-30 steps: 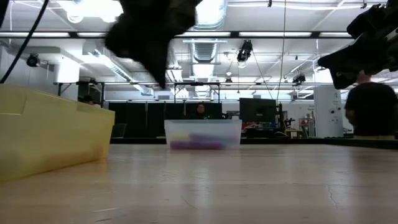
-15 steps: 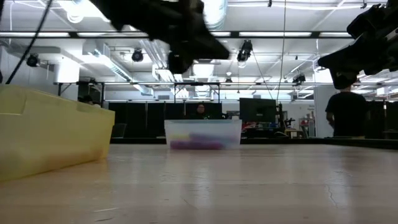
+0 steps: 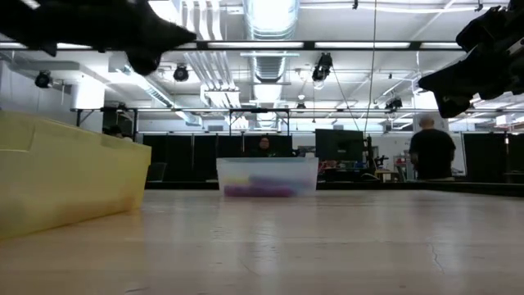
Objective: Pick & Place Markers
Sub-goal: Return to Home Position
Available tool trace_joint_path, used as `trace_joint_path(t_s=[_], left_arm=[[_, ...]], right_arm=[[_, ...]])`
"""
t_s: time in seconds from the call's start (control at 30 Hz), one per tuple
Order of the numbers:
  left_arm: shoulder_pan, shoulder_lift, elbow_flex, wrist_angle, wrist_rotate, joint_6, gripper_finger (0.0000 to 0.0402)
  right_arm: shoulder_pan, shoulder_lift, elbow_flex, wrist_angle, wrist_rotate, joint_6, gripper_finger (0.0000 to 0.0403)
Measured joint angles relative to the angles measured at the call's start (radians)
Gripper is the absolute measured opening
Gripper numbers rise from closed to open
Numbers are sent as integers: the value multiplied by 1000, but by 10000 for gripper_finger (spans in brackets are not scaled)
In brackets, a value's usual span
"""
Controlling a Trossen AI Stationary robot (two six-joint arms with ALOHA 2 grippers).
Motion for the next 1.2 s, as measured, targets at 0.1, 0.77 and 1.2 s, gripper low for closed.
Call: trace_joint_path(t_s=[0.1,0.77,1.2], left_arm=[[-2,-85,-83,91,152,180,0],[1,-334,-214,85,137,164,0],[1,-331,-214,52,136,162,0]], right_arm=[[0,0,0,0,0,0,9],[0,-1,0,0,0,0,9],[0,-1,0,0,0,0,9]])
